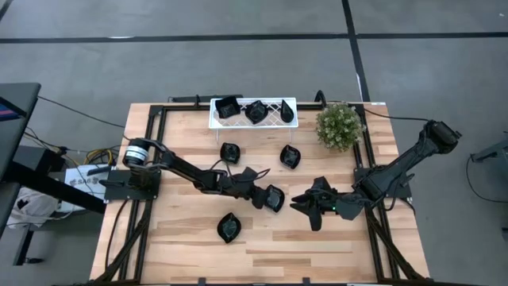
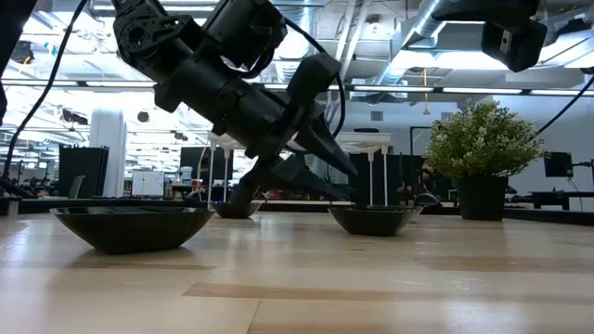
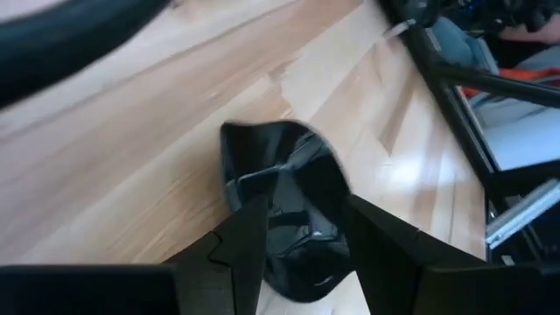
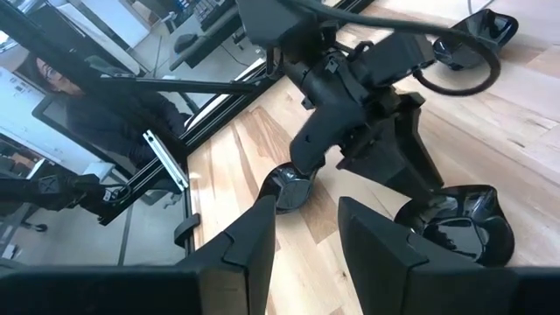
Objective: Pick & Place Mini shaped plates
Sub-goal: Stack the leaf-shaped plate on top of the leaf-shaped plate on the shelf
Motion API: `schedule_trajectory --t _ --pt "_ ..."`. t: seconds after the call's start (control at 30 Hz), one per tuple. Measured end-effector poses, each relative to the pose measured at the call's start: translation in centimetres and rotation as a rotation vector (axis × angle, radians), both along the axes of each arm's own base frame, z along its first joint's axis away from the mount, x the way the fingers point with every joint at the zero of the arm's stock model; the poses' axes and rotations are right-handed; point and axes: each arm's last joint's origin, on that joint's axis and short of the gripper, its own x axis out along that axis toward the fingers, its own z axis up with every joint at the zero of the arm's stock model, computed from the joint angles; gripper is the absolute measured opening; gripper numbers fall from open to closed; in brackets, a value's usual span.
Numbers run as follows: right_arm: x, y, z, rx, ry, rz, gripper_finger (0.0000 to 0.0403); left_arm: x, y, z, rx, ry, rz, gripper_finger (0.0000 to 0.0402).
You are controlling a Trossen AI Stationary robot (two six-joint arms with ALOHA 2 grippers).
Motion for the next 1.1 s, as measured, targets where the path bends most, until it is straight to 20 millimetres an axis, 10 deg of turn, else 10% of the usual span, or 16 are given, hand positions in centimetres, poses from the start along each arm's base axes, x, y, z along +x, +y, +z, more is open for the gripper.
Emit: schedule_trajectory --t 0.33,1.1 --pt "0.0 0.0 0.0 -0.001 0.002 0.0 0.0122 -0.1 1.1 3.0 0.186 -0.026 -0.022 0.0152" --pt "0.0 0.0 0.0 -0.002 0.003 -0.001 0.0122 -0.7 0.1 0.9 0.108 0.08 -0.041 0.0178"
